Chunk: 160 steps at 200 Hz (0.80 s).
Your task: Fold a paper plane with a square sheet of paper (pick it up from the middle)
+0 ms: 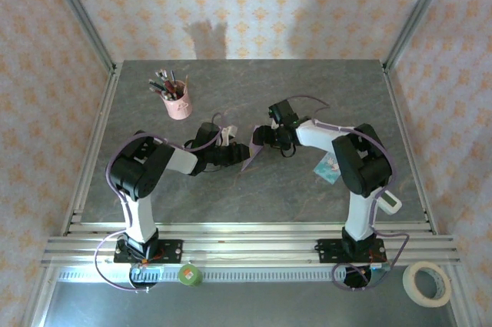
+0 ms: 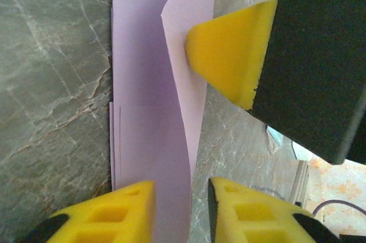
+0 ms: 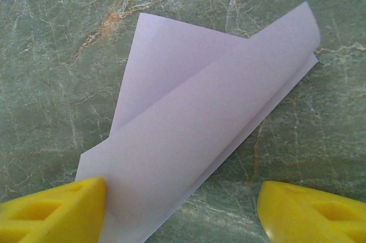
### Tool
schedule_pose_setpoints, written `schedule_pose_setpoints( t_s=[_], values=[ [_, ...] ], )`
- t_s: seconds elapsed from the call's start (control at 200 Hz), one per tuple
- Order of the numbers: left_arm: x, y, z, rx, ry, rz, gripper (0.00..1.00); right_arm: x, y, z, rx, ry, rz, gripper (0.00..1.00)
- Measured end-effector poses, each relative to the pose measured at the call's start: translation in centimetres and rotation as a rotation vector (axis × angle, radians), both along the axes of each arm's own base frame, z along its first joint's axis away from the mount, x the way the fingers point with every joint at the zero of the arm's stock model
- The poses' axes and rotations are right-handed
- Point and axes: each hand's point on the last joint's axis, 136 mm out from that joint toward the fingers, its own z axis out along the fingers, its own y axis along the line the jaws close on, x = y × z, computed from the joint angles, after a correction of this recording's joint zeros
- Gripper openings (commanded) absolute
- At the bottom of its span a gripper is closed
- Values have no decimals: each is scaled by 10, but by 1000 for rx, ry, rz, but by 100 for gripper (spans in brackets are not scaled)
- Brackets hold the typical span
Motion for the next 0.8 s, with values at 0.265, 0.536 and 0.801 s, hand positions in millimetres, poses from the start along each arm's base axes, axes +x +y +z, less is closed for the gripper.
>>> schedule_pose_setpoints(
  t_s=[0.265,0.536,0.801],
  values=[
    [-3,5,4,58,-26,1,44,0,0,-1,-7,13,-6,72],
    [-12,4,-2,150,-38,-32,41,1,0,-3,-13,27,-22,70],
    [-10,0,-2,203,-64,-53,33,2,-1,-4,-19,39,-34,69]
  ],
)
